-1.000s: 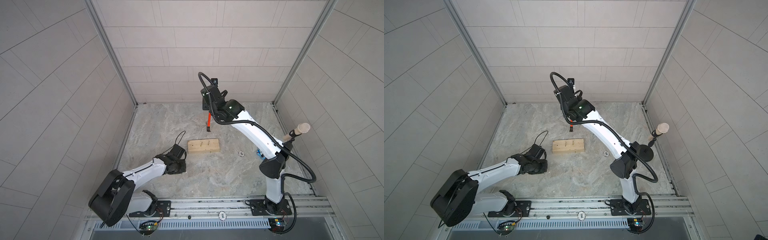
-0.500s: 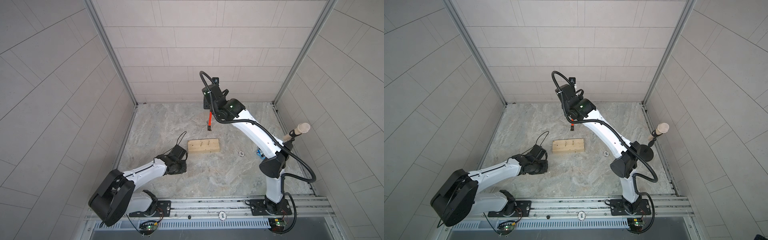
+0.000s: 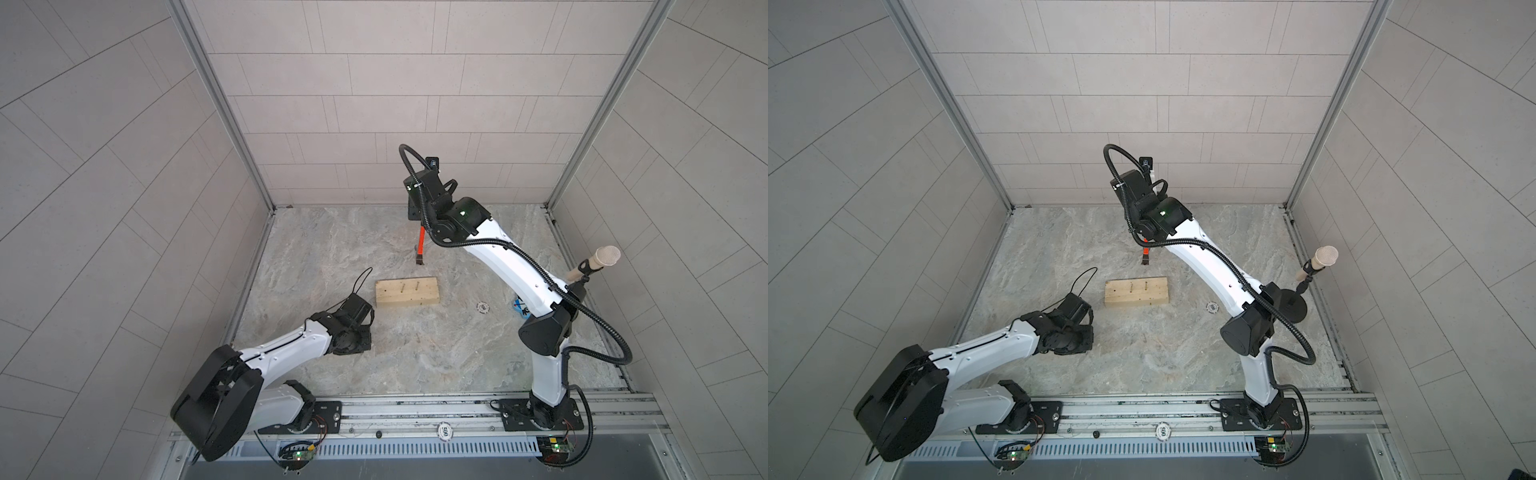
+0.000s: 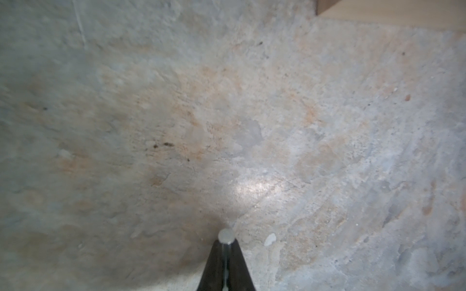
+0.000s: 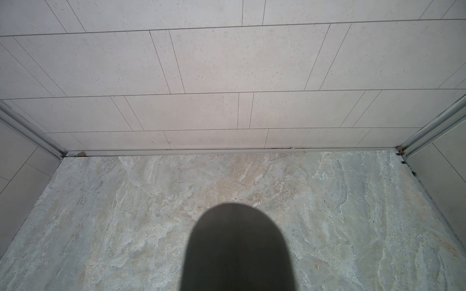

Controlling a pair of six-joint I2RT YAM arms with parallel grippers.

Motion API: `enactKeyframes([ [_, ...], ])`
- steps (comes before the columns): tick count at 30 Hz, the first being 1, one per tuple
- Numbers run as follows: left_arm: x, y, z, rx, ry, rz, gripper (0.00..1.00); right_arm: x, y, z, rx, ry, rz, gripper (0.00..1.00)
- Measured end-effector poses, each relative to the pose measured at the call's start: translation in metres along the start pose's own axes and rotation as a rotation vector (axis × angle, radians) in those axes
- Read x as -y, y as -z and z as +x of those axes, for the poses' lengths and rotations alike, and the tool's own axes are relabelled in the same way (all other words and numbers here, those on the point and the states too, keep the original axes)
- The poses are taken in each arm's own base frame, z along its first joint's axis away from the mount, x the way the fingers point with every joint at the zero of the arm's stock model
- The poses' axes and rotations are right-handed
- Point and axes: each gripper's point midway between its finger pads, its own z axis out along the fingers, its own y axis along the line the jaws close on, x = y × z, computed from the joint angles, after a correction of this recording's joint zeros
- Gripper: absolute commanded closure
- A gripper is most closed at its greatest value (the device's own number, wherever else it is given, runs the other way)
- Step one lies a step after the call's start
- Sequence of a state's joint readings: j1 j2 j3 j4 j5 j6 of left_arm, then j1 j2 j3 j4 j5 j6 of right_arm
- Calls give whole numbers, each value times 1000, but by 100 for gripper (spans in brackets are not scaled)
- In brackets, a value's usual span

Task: Use a claw hammer to pull out a nail
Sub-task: Place the nail at the center of the board.

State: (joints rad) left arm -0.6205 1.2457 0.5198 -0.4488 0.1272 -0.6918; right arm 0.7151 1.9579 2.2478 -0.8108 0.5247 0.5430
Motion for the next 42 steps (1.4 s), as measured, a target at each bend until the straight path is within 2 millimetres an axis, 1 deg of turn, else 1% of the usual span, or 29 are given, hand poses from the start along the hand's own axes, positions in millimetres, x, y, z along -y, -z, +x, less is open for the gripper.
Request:
enactKeyframes([
  [4,0,0,0,-2,0,-1,84,0,0,0,0,0,0,100],
  [12,1,0,0,-14,-3,-7,80,0,-1,0,-1,1,0,100],
  [15,1,0,0,-20,-5,-13,79,-2,-4,2,-2,2,1,100],
  [20,1,1,0,-26,-13,-17,73,-4,-9,7,-11,9,6,100],
  [23,0,2,1,-31,-19,-23,66,-5,-11,9,-14,12,7,100],
  [27,-3,4,2,-37,-32,-41,53,-5,-11,8,-12,9,7,100],
  [31,-9,7,5,-46,-47,-71,44,-5,-11,8,-9,0,5,100],
  [35,-13,11,5,-54,-68,-99,38,-5,-11,8,-10,-4,5,100],
  [37,-11,16,1,-44,-83,-101,35,-5,-11,8,-9,-7,6,100],
  [42,3,31,-21,10,-138,-88,23,-5,-11,8,-10,-13,7,100],
])
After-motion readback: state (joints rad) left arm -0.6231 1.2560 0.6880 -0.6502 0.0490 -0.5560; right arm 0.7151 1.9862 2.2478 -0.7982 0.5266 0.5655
